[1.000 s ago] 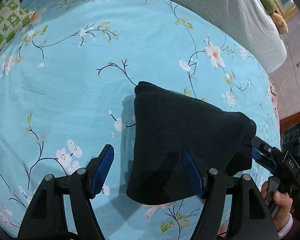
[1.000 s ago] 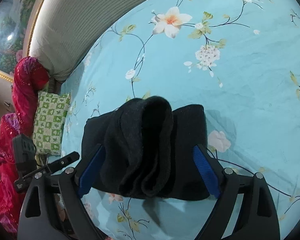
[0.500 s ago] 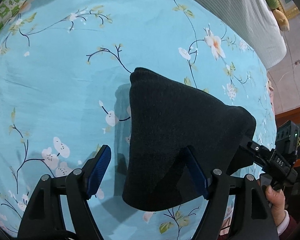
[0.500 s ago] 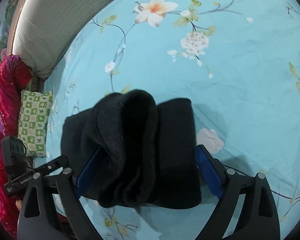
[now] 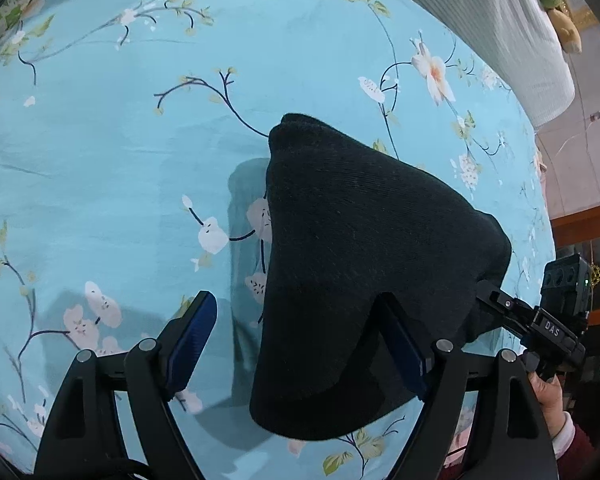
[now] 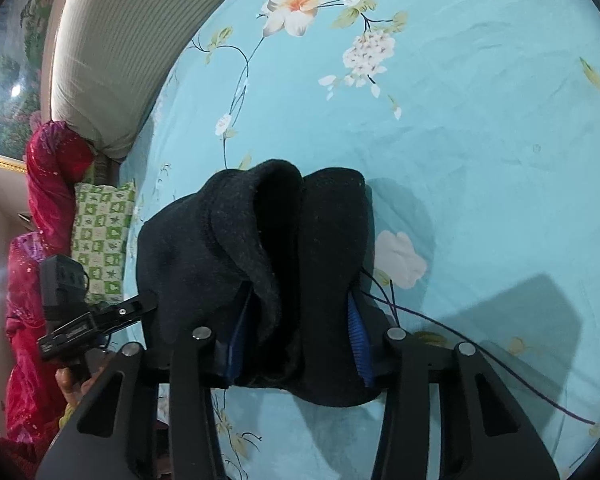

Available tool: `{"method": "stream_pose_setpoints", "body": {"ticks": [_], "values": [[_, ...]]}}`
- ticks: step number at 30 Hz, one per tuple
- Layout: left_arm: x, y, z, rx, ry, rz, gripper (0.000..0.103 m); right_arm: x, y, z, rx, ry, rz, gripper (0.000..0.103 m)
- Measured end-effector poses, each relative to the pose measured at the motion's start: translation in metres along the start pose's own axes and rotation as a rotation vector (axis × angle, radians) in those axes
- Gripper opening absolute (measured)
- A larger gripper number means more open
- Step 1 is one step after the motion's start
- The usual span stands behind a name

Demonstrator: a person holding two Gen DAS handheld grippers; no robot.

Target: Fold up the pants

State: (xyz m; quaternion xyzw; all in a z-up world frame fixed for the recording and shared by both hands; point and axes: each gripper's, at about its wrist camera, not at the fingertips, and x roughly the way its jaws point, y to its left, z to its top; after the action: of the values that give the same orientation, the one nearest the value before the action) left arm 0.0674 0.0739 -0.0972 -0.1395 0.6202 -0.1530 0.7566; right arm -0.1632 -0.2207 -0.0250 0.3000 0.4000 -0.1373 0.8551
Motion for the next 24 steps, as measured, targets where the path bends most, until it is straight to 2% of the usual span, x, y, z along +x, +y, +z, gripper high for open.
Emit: {"method": "stream_pose_setpoints", "body": {"ticks": [7, 9, 10, 11, 12, 14, 17, 24], "values": [[0.020, 0.012, 0.008, -0.065, 0.025, -0.069, 0.081, -0.002, -0.005, -0.002, 0.005, -0.005, 0.039, 0.043], [0.021, 0.011, 0.008, -0.062, 0.019, -0.075, 0.075, -0.003, -0.007, -0.002, 0.004, -0.007, 0.050, 0.043], [0.021, 0.008, 0.008, -0.048, 0.018, -0.100, 0.059, -0.003, -0.007, -0.002, 0.003, -0.008, 0.056, 0.043], [0.021, 0.006, 0.007, -0.044, 0.023, -0.120, 0.050, -0.004, -0.008, -0.002, 0.003, -0.009, 0.061, 0.043], [0.020, 0.003, 0.007, -0.040, 0.017, -0.113, 0.049, -0.004, -0.008, -0.003, 0.006, -0.010, 0.068, 0.043], [0.016, -0.003, 0.005, -0.018, 0.001, -0.106, 0.037, -0.005, -0.009, -0.005, 0.011, -0.014, 0.084, 0.042], [0.011, -0.009, 0.004, -0.014, -0.015, -0.108, 0.030, -0.006, -0.006, -0.007, 0.010, -0.016, 0.101, 0.041], [-0.012, -0.014, -0.002, -0.021, -0.054, -0.117, 0.026, -0.017, 0.010, -0.008, -0.028, -0.031, 0.115, 0.038]]}}
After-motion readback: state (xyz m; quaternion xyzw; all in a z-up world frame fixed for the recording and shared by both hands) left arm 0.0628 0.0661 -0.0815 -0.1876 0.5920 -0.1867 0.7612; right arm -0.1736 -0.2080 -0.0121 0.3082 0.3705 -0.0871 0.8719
